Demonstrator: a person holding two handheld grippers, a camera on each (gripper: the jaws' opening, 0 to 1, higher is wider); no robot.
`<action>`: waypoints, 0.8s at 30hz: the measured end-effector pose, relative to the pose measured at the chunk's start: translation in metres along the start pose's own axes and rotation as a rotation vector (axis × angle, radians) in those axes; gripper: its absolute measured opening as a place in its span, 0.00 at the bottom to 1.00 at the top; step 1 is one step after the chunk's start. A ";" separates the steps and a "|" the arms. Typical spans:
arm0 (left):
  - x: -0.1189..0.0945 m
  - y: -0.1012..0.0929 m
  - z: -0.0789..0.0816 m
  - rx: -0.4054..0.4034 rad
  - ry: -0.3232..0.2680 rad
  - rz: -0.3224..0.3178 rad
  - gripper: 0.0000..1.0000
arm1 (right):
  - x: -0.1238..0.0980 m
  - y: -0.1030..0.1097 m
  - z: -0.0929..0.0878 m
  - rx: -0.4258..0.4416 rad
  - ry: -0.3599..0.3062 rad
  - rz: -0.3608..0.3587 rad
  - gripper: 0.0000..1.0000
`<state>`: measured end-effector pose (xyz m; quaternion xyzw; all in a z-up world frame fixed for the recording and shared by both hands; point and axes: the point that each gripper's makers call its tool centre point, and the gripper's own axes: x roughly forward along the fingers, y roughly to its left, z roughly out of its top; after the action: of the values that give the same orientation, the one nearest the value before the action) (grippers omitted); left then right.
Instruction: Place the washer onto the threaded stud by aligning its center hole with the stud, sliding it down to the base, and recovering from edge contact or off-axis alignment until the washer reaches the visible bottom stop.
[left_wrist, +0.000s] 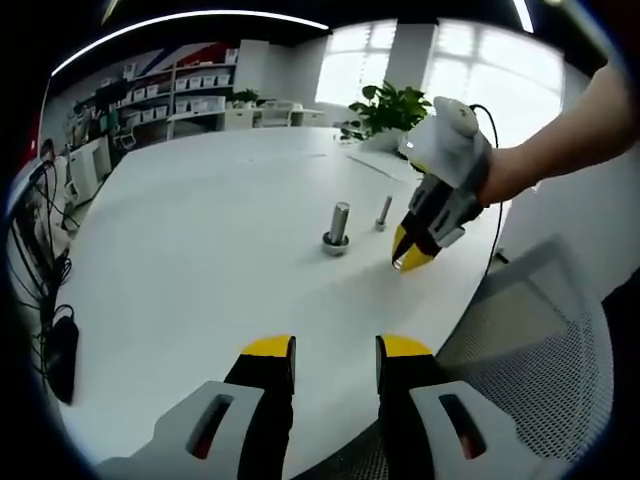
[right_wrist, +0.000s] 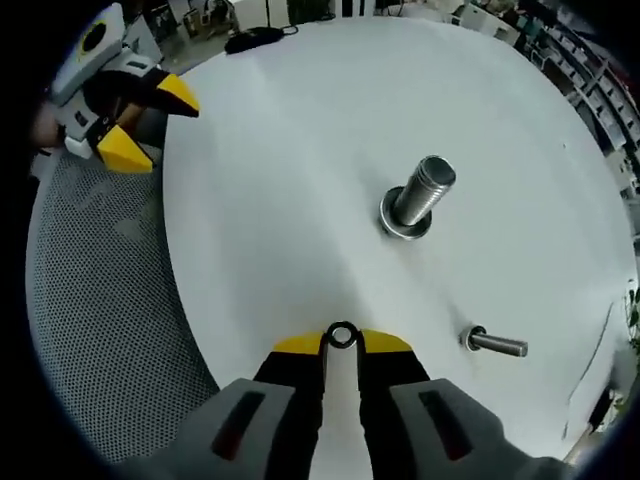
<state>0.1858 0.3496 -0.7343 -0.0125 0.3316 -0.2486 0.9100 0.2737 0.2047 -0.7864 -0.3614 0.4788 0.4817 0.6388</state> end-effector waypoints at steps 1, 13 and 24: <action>0.000 0.000 0.000 0.000 0.001 0.000 0.30 | -0.002 -0.003 0.000 0.009 -0.001 -0.002 0.13; -0.001 0.001 0.001 -0.004 -0.007 0.005 0.30 | -0.031 -0.046 -0.004 0.130 -0.058 -0.065 0.14; -0.001 0.000 0.002 -0.002 -0.011 0.001 0.30 | -0.049 -0.063 -0.007 0.157 -0.063 -0.105 0.14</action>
<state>0.1863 0.3498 -0.7321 -0.0148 0.3270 -0.2477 0.9119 0.3281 0.1675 -0.7417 -0.3193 0.4752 0.4197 0.7043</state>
